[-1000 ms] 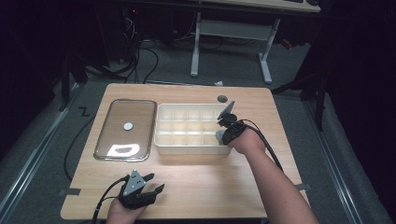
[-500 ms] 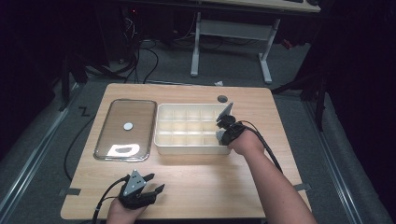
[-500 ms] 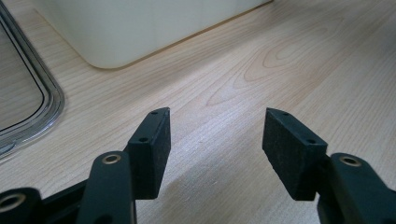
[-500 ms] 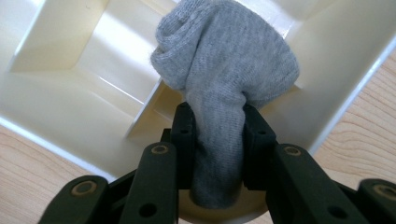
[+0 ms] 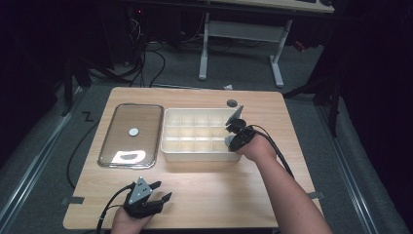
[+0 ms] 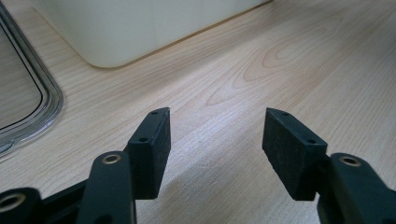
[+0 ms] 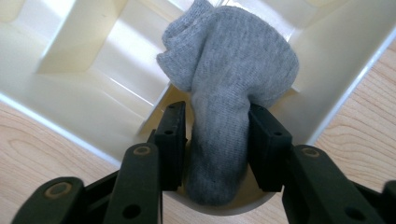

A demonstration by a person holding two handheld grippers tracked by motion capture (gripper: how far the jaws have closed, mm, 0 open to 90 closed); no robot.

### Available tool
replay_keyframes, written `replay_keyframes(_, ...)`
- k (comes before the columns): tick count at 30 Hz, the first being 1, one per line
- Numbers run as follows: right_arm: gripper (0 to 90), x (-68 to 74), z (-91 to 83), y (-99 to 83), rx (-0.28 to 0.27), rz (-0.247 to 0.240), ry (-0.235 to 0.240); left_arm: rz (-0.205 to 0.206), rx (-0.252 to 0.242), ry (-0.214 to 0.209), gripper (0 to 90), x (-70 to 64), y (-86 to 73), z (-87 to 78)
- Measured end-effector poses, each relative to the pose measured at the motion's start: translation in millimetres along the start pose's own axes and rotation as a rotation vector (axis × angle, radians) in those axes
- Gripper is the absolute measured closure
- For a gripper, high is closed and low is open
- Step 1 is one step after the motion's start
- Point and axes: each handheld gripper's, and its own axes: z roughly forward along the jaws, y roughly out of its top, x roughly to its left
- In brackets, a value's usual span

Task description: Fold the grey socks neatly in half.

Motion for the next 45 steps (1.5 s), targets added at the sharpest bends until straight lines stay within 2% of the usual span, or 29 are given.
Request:
replay_keyframes(1, 60.4, 0.5, -0.8, 0.0, 0.001, 0.009, 0.002, 0.0, 0.0, 0.0, 42.8, 0.0, 0.0, -0.1)
replay_keyframes(4, 57.6, -0.2, -2.6, 0.9, -0.014, -0.005, 0.0, 0.0, -0.003, -0.001, 42.7, -0.1, 0.0, 0.0)
replay_keyframes(10, 53.0, -0.6, -11.2, 3.5, -0.042, 0.021, -0.006, -0.001, -0.005, -0.003, 42.7, 0.0, 0.0, 0.0)
replay_keyframes(14, 54.1, -2.7, -20.5, 3.6, -0.068, 0.024, -0.002, -0.003, -0.005, -0.003, 42.7, 0.1, -0.1, 0.1)
replay_keyframes(15, 55.8, -2.8, -23.8, 3.2, -0.074, 0.04, 0.006, -0.002, -0.003, -0.003, 42.7, 0.2, -0.1, 0.1)
replay_keyframes(17, 62.0, -4.5, -30.7, 2.0, -0.085, 0.03, 0.014, -0.001, -0.001, -0.005, 42.7, 0.1, 0.0, 0.2)
replay_keyframes(20, 81.0, -4.8, -38.4, -0.1, -0.091, 0.02, 0.037, 0.002, 0.002, -0.006, 42.7, -0.2, 0.0, 0.6)
replay_keyframes(21, 89.7, -4.1, -39.4, -1.1, -0.086, 0.009, 0.027, 0.002, 0.001, -0.005, 42.7, -0.4, 0.0, 0.9)
replay_keyframes(25, 90.0, -1.7, -30.7, -1.9, -0.044, 0.004, -0.005, 0.005, 0.001, -0.004, 42.7, -1.1, -0.1, 1.3)
replay_keyframes(29, 90.0, -1.4, -20.0, -1.4, -0.025, -0.002, -0.004, 0.001, 0.0, -0.008, 42.7, -0.8, -0.2, 1.0)
replay_keyframes(32, 90.0, 1.4, -11.1, -1.9, 0.002, 0.007, -0.004, 0.0, 0.002, -0.01, 42.7, -0.5, -0.2, 1.2)
replay_keyframes(36, 90.0, 1.5, 6.3, -3.0, 0.042, -0.007, -0.008, 0.0, 0.003, -0.011, 42.7, -0.5, -0.1, 1.3)
replay_keyframes(37, 90.0, 2.1, 9.0, -3.4, 0.046, 0.013, -0.005, 0.001, 0.003, -0.012, 42.7, -0.5, -0.1, 1.3)
replay_keyframes(45, 89.8, -1.8, 7.1, -6.1, 0.024, 0.023, 0.019, -0.004, 0.007, -0.015, 42.8, 0.2, 0.1, 1.6)
